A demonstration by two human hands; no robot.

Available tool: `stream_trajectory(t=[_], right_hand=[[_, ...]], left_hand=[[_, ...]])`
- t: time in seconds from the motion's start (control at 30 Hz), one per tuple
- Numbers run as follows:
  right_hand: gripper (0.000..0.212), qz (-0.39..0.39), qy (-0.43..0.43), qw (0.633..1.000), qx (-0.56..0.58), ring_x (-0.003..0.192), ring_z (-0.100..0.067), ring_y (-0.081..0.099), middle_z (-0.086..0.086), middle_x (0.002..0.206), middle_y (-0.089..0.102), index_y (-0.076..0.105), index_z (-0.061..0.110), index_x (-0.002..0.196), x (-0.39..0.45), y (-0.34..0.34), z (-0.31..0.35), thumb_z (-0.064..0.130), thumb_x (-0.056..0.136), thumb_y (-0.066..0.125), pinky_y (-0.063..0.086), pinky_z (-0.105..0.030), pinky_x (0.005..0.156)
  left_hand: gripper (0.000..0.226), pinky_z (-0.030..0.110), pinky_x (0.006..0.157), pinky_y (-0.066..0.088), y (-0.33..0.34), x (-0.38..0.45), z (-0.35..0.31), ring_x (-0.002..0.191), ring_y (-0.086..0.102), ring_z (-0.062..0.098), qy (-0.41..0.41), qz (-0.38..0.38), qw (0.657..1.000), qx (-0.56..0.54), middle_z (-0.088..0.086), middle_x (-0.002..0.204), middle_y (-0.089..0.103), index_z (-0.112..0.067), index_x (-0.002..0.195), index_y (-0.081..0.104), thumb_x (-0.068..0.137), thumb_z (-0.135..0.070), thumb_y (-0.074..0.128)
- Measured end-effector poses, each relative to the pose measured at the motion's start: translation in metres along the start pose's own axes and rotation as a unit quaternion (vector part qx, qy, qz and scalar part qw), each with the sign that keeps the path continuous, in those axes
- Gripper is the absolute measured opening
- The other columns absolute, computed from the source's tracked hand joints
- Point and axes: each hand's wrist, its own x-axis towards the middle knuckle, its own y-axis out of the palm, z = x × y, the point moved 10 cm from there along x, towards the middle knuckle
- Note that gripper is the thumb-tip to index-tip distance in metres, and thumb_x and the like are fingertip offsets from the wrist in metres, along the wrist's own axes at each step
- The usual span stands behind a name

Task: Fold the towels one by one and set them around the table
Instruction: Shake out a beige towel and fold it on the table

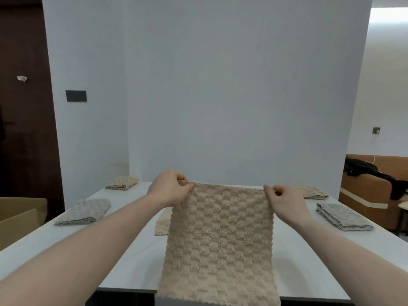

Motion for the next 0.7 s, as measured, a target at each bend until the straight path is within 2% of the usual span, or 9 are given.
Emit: stream_trajectory(t=[0.13,0.3,0.37,0.47,0.6,0.7], right_hand=[[0.055,-0.008,0.027,0.999,0.014,0.05,-0.014,0.051,0.008,0.04,0.048,0.053,0.019,0.05,0.015,0.019,-0.02,0.038,0.101,0.058,0.038,-0.03,0.053],[0.048,0.006,0.049,0.996,0.069,0.054,-0.017,0.071,-0.001,0.053,0.066,0.064,0.011,0.061,0.032,0.045,-0.034,0.037,0.1,0.059,0.059,-0.039,0.07],[0.045,0.006,0.048,0.997,0.065,0.061,-0.015,0.072,-0.002,0.061,0.072,0.07,0.01,0.068,0.036,0.05,-0.034,0.039,0.101,0.058,0.059,-0.039,0.075],[0.039,0.014,0.034,0.997,0.063,0.075,-0.02,0.071,0.0,0.071,0.074,0.073,0.018,0.073,0.038,0.058,-0.035,0.042,0.099,0.058,0.057,-0.038,0.077],[0.025,0.016,-0.002,0.998,0.061,0.078,-0.013,0.07,0.008,0.075,0.074,0.073,0.026,0.076,0.029,0.057,-0.032,0.037,0.097,0.064,0.055,-0.034,0.076],[0.026,0.023,-0.006,0.998,0.054,0.078,-0.013,0.07,0.008,0.076,0.073,0.071,0.024,0.077,0.017,0.052,-0.034,0.036,0.098,0.063,0.054,-0.034,0.076]], left_hand=[[0.017,0.028,0.074,0.053,0.034,0.022,0.014,0.089,0.068,0.018,-0.029,0.016,0.999,-0.022,-0.005,0.092,0.073,-0.029,0.089,0.074,0.094,-0.043,0.066],[0.019,0.031,0.077,0.058,0.059,0.039,0.03,0.084,0.072,0.022,-0.077,0.016,0.994,-0.082,-0.003,0.078,0.074,-0.026,0.08,0.073,0.092,-0.034,0.062],[0.017,0.032,0.077,0.059,0.067,0.042,0.036,0.085,0.071,0.021,-0.09,0.016,0.99,-0.107,-0.003,0.079,0.075,-0.025,0.081,0.073,0.092,-0.033,0.063],[0.015,0.037,0.083,0.061,0.074,0.044,0.042,0.087,0.071,0.02,-0.089,0.018,0.987,-0.135,-0.003,0.082,0.076,-0.025,0.083,0.075,0.09,-0.032,0.063],[0.015,0.031,0.081,0.057,0.077,0.036,0.044,0.09,0.068,0.012,-0.064,0.019,0.991,-0.117,-0.009,0.09,0.073,-0.027,0.086,0.075,0.093,-0.032,0.063],[0.013,0.026,0.077,0.052,0.075,0.024,0.044,0.091,0.066,0.007,-0.045,0.017,0.993,-0.103,-0.013,0.093,0.072,-0.029,0.088,0.074,0.095,-0.033,0.063]])
